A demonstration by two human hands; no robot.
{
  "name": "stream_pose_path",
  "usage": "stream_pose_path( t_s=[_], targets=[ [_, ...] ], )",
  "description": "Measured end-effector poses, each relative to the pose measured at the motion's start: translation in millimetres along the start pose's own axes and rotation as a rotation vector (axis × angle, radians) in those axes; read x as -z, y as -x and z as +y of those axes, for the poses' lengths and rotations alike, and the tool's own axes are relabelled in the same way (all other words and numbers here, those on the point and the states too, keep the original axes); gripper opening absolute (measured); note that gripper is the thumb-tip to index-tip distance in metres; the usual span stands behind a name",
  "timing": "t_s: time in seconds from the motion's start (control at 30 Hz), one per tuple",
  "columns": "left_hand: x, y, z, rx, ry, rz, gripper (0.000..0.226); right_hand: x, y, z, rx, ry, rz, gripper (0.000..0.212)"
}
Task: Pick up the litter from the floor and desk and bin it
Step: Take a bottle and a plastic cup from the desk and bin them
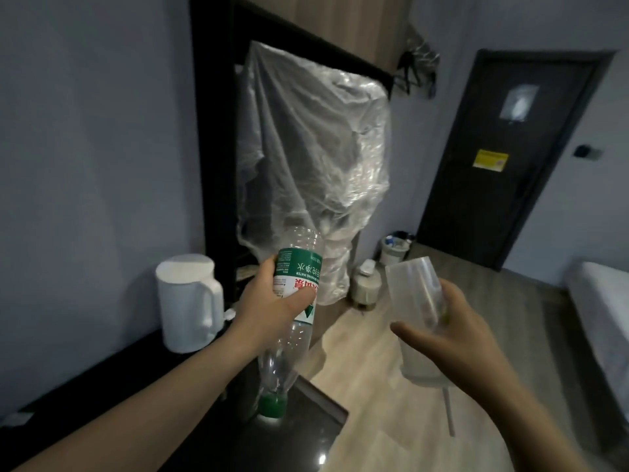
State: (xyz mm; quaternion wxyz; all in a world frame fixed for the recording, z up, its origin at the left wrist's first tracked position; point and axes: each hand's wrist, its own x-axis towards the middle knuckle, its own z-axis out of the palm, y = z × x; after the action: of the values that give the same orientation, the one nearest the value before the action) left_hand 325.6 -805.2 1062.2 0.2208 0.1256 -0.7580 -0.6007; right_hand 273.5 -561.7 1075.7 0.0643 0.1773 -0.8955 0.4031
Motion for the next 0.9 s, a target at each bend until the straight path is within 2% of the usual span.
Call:
stream_pose_path(
  t_s=[0.23, 0.43, 0.6, 0.77, 0.9],
  targets=[
    [-157.8, -51.8, 28.0, -0.084, 0.064, -0.161, 0.06, 106.6, -42.5, 88.3, -0.074, 0.013, 0.12, 0.086],
    [-254.8, -110.3, 35.8, -0.126, 0.066, -0.27, 0.062, 153.7, -90.5, 149.7, -0.138, 0.048, 0.216, 0.081],
    [-310.2, -183.2, 31.8, -0.182, 0.051, -0.304, 0.068, 164.8, -151.9, 187.6, -0.168, 0.075, 0.266, 0.081],
    [-345.5, -273.0, 27.9, -0.162, 0.049, -0.292, 0.075, 173.8, -232.2, 197.7, -0.189, 0.099, 0.312, 0.069],
    [-371.5, -337.1, 25.2, -0.165, 0.04, -0.288, 0.066, 173.3, -298.9, 214.4, -0.182, 0.092, 0.354, 0.068]
  ],
)
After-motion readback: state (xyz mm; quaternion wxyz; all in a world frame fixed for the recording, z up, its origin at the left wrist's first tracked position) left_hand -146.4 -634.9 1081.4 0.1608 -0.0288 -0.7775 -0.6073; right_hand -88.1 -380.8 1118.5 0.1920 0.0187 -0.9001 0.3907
